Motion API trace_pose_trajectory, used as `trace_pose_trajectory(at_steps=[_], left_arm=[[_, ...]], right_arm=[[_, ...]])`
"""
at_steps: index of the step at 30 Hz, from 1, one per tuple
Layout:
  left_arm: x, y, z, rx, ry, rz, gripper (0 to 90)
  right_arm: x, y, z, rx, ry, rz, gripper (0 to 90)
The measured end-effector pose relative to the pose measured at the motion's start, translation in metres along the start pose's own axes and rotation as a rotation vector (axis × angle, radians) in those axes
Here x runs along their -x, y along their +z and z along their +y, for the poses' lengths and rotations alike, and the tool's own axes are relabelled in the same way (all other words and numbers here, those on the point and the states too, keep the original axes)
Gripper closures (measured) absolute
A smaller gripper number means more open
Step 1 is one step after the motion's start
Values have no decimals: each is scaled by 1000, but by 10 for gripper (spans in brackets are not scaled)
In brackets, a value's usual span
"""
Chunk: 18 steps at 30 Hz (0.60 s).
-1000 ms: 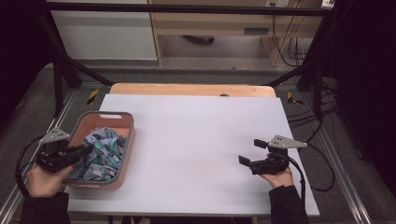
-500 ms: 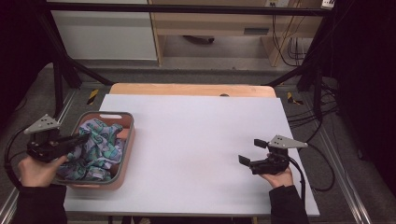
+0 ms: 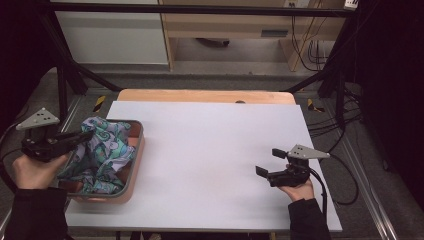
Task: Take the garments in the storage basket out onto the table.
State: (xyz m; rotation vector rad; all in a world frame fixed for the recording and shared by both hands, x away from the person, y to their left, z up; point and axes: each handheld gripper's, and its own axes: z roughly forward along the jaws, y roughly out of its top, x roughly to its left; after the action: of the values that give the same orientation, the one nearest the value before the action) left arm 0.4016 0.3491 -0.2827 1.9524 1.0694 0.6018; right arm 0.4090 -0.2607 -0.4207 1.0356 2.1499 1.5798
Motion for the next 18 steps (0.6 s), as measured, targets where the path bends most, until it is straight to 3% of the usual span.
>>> trace_pose_trajectory(at_steps=[18], left_arm=[[0, -12, 32, 68, 11, -45, 828]], right_arm=[[0, -1, 0, 3, 0, -2, 21]])
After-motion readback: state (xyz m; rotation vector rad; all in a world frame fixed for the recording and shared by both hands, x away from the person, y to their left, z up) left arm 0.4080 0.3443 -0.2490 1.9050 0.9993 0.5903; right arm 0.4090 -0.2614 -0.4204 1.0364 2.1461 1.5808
